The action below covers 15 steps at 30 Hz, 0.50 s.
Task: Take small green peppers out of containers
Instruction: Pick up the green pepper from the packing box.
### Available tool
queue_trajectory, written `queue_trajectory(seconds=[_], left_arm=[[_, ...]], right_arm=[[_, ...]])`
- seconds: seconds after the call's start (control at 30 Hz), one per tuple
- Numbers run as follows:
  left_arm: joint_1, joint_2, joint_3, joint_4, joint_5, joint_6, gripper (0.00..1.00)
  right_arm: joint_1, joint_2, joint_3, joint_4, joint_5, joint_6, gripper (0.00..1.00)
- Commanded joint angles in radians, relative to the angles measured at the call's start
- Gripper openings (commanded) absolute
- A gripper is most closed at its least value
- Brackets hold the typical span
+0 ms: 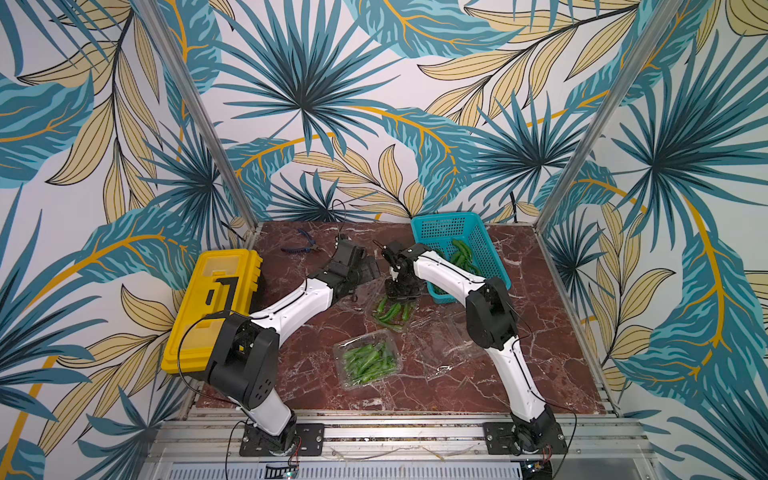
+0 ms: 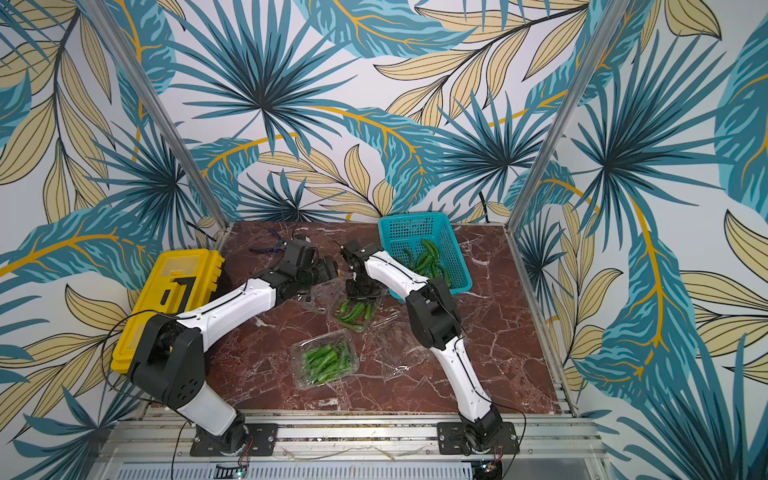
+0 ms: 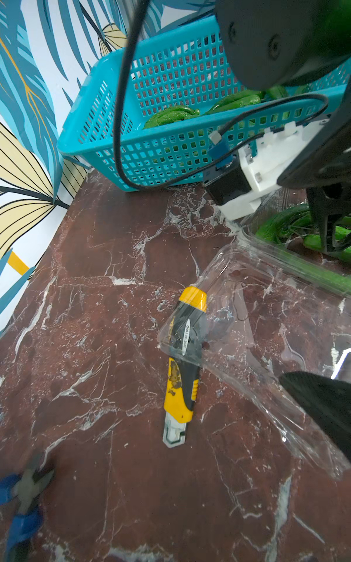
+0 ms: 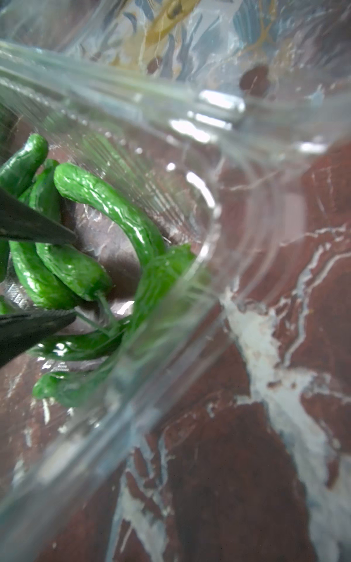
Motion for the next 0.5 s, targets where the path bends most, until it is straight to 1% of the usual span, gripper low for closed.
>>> queue_trajectory(seconds=[0.0, 0.13, 0.2, 0.23, 0.33, 0.43, 0.47], left_arm=[[0.006, -0.005, -0.018, -0.007, 0.004, -0.002, 0.95], [0.006, 0.001, -0.013, -0.009, 0.011, -0.003, 0.95], [0.006, 0.003, -0.011, -0.012, 0.011, -0.002, 0.95], [0.006, 0.003, -0.011, -0.014, 0.012, -0.003, 0.95], [0.006, 0.004, -0.008, -0.015, 0.014, -0.002, 0.95], [0.007, 0.009, 0.000, -0.015, 0.016, -0.001, 0.95], [0.006, 0.012, 0.004, -0.043, 0.017, 0.000, 0.95]], right_arm=[[0.011, 0.039, 0.014, -0.062, 0.047, 0.003, 0.35], [0.017, 0.074, 0.047, -0.088, 0.052, 0.005, 0.33], [0.022, 0.087, 0.068, -0.107, 0.075, 0.001, 0.28], [0.024, 0.087, 0.071, -0.110, 0.085, -0.001, 0.24], [0.026, 0.067, 0.056, -0.094, 0.081, -0.007, 0.14], [0.027, 0.016, 0.013, -0.046, 0.080, -0.015, 0.11], [0.026, -0.009, -0.006, -0.026, 0.079, -0.019, 0.11]])
